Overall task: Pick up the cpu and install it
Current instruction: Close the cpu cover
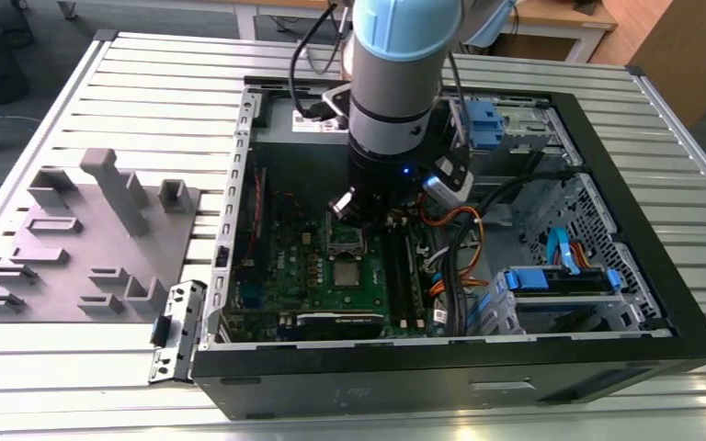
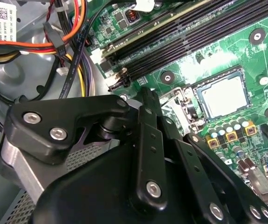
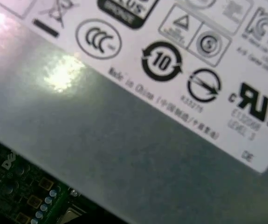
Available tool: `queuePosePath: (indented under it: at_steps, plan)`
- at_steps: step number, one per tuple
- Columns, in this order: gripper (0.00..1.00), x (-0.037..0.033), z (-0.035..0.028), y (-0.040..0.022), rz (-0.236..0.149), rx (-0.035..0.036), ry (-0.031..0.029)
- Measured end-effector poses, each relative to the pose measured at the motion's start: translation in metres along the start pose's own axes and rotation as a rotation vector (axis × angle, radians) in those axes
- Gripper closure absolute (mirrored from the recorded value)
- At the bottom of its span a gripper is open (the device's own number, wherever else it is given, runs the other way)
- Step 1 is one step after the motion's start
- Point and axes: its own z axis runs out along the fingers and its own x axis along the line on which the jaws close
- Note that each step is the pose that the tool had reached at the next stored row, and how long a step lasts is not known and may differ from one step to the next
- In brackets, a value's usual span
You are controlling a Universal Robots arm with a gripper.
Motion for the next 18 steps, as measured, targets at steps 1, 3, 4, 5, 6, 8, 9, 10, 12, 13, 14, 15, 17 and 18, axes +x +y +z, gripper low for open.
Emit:
queuePosePath:
  at_steps: [1, 3, 4, 5, 6, 8, 9, 10, 12, 13, 14, 15, 17, 18]
  plan:
    - [0.89, 0.0009, 0.0000, 0.0006, 0.000, 0.0007, -0.0011]
    - [0.89, 0.0021, -0.0001, 0.0014, 0.000, 0.0016, -0.0025]
    - [0.89, 0.0025, -0.0001, 0.0016, 0.000, 0.0017, -0.0028]
    - [0.89, 0.0026, -0.0003, 0.0016, 0.000, 0.0017, -0.0029]
    - [0.89, 0.0026, -0.0007, 0.0016, 0.000, 0.0016, -0.0030]
    - [0.89, 0.0027, -0.0037, 0.0015, 0.000, 0.0015, -0.0029]
    - [0.89, 0.0028, -0.0060, 0.0015, 0.000, 0.0015, -0.0028]
    - [0.89, 0.0028, -0.0082, 0.0013, 0.000, 0.0013, -0.0030]
    - [0.89, 0.0027, -0.0119, 0.0010, 0.000, 0.0012, -0.0030]
    - [0.89, 0.0028, -0.0136, 0.0009, 0.000, 0.0012, -0.0030]
    - [0.89, 0.0028, -0.0153, 0.0007, 0.000, 0.0012, -0.0030]
    - [0.89, 0.0028, -0.0173, 0.0006, 0.000, 0.0013, -0.0029]
    - [0.89, 0.0029, -0.0211, 0.0002, 0.000, 0.0012, -0.0029]
    - [0.89, 0.0029, -0.0233, 0.0000, 0.000, 0.0012, -0.0030]
